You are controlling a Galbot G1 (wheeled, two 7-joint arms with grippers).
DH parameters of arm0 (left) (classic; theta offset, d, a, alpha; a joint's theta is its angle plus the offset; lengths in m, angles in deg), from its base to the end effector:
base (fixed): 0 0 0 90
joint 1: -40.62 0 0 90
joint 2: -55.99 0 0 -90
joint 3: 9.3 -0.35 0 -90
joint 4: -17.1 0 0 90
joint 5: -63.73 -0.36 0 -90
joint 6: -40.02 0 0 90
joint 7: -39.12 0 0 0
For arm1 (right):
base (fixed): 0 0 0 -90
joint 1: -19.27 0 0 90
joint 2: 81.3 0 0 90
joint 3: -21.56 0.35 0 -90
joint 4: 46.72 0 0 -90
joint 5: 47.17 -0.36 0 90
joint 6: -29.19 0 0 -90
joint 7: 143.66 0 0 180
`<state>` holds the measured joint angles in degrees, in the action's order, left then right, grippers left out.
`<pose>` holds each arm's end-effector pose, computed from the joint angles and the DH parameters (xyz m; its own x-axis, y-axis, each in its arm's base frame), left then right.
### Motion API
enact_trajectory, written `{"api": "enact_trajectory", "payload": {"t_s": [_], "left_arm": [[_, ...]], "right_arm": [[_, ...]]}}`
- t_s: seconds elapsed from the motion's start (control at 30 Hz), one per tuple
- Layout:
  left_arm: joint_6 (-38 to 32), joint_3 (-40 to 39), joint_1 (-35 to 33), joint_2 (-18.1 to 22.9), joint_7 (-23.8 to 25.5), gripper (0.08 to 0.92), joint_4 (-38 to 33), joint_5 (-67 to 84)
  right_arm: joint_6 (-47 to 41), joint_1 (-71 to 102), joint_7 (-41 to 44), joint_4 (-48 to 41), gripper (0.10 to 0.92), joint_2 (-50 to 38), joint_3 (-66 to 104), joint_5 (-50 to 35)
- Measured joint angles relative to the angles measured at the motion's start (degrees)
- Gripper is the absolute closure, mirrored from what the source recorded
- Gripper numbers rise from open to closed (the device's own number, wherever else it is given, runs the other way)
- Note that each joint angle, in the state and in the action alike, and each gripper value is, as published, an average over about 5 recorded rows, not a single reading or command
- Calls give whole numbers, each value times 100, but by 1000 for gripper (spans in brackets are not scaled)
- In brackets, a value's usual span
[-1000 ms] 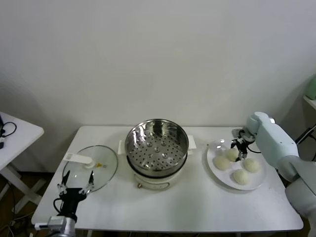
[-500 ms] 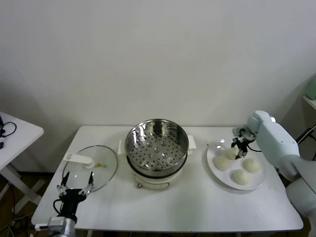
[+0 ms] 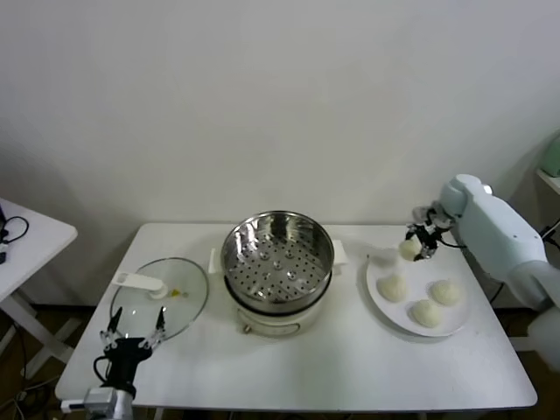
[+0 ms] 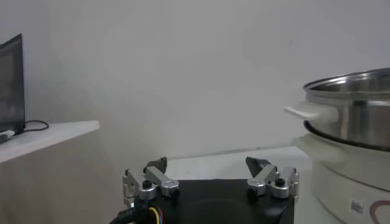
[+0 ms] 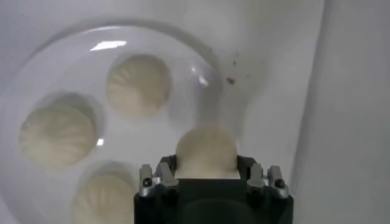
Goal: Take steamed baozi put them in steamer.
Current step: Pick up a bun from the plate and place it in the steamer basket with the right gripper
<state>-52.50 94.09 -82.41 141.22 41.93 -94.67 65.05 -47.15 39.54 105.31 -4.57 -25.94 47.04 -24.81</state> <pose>0.1586 0.0952 -0.3527 -0.9827 -0.1292 0.1330 -0.1065 0.9805 0.1654 0.6284 -0.1712 -0.1213 -0.2864 -0.0859 0.9543 -0.9061 -0.2993 -0.2989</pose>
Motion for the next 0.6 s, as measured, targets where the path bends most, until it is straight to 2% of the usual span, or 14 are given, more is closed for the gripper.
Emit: {"api": "enact_trajectory", "payload": {"t_s": [0.37,0.6], "left_arm": [[21,-12,-6,-24,14,177,-110,-48],[32,-11,-24,-38,22,177,-144,-63]], "right_arm": [[295,-971,55,1751,372,71,-1126,-218],[542,-1226,58,2461,370,441,-1528,-8]]}}
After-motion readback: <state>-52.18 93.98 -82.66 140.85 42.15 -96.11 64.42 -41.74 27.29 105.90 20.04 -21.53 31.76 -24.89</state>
